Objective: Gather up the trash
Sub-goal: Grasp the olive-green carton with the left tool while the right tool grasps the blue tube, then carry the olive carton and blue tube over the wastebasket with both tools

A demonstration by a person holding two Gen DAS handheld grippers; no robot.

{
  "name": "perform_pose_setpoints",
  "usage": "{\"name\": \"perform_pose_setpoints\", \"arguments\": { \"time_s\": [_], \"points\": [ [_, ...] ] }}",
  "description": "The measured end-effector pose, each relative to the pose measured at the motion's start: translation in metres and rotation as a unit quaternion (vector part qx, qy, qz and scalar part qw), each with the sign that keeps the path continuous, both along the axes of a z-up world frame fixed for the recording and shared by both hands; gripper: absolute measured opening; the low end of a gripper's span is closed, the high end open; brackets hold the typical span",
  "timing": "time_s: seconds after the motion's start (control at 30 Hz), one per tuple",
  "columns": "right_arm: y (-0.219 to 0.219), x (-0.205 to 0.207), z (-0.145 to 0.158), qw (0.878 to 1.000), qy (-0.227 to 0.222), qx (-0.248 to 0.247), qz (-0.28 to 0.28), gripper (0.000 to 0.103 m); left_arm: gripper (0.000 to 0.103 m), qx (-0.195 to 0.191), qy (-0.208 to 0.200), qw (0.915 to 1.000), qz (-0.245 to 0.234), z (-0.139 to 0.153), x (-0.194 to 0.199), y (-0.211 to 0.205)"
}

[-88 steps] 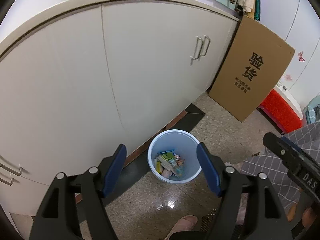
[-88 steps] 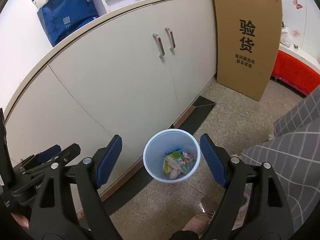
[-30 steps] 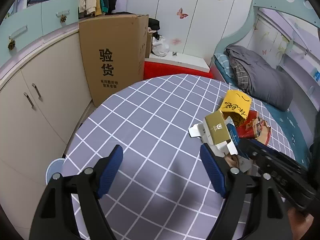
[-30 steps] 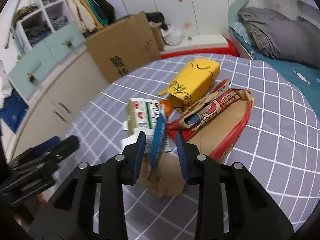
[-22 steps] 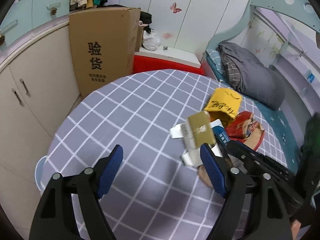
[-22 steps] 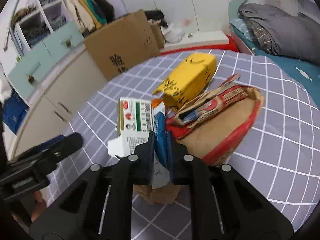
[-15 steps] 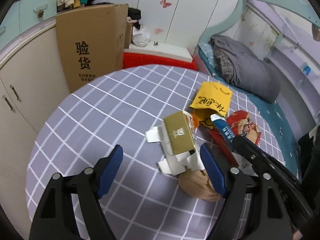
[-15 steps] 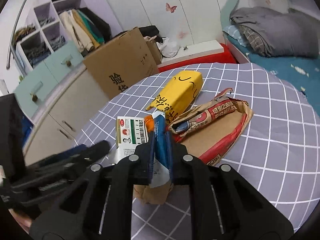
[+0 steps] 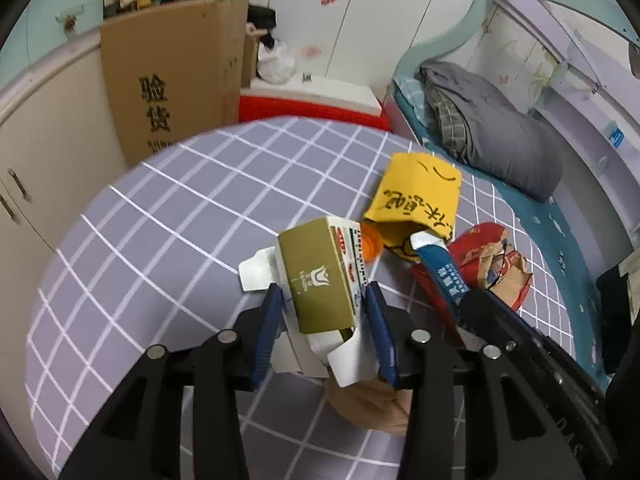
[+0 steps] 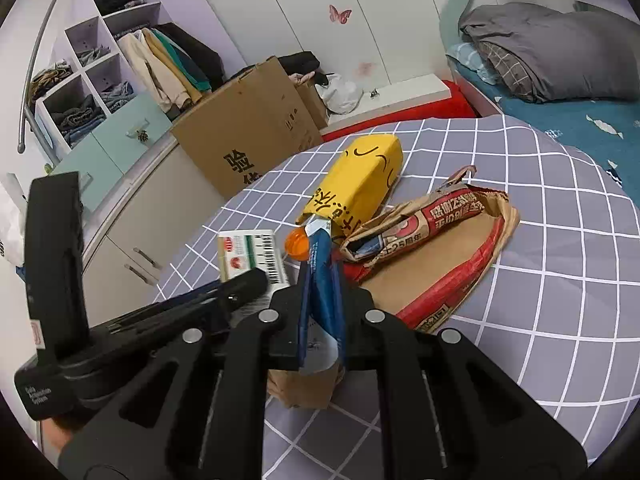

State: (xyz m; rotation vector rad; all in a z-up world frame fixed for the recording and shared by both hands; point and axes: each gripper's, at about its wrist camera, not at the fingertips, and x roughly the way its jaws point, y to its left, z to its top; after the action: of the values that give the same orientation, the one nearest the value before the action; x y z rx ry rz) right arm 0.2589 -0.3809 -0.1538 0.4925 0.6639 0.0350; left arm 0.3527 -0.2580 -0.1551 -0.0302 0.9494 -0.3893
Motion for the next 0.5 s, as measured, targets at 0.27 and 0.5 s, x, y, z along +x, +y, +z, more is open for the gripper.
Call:
{"name": "perform_pose_setpoints", "arguments": {
  "time_s": [0.27, 0.5],
  "points": [
    [0.017, -0.007, 0.014, 1.0, -0.026, -0.003, 0.017, 0.011, 0.042, -0.023, -0.02, 0.9991, 0.028, 0.025, -0.014, 0.041],
    [0.049, -0.018, 0.019, 0.998, -0.036, 0.016, 0.041, 0.011, 0.042, -0.035, -0.034, 0.9978, 0.046, 0.044, -0.038, 0.092]
  ]
}}
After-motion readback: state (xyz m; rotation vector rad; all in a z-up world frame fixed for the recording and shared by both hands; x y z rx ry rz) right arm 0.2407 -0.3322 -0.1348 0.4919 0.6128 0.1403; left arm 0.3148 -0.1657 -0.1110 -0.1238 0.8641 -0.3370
